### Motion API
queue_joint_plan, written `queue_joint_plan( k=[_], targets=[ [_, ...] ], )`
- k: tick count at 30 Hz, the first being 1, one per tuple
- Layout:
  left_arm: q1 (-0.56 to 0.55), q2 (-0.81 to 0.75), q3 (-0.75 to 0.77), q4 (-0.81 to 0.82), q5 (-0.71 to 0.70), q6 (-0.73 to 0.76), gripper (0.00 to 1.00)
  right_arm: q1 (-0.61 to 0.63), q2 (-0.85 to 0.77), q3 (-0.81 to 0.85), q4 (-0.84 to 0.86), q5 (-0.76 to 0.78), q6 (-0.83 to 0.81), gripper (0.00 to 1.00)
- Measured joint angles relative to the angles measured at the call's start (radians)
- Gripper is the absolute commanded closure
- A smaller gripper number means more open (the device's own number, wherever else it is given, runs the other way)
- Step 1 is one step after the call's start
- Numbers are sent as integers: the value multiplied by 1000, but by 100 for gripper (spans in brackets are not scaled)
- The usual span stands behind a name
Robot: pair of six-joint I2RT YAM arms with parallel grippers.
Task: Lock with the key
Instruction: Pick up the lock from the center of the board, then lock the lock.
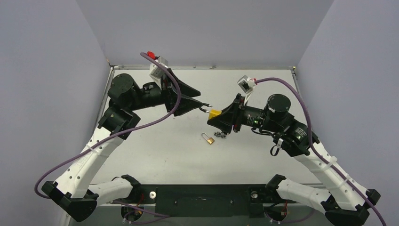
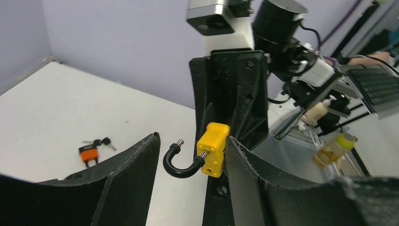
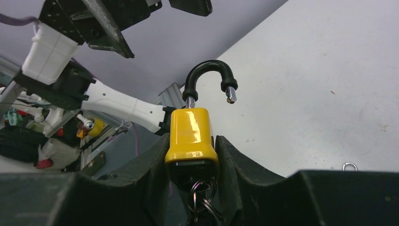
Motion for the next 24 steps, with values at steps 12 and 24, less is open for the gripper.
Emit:
queue_joint_plan(
  k=[12, 24],
  targets=[
    [-66, 72, 39, 120, 249, -52, 49, -1, -75, 0, 31, -112, 84, 100],
    [-114, 72, 39, 110, 275, -43, 61, 0, -93, 27, 7, -85, 83, 100]
  ],
)
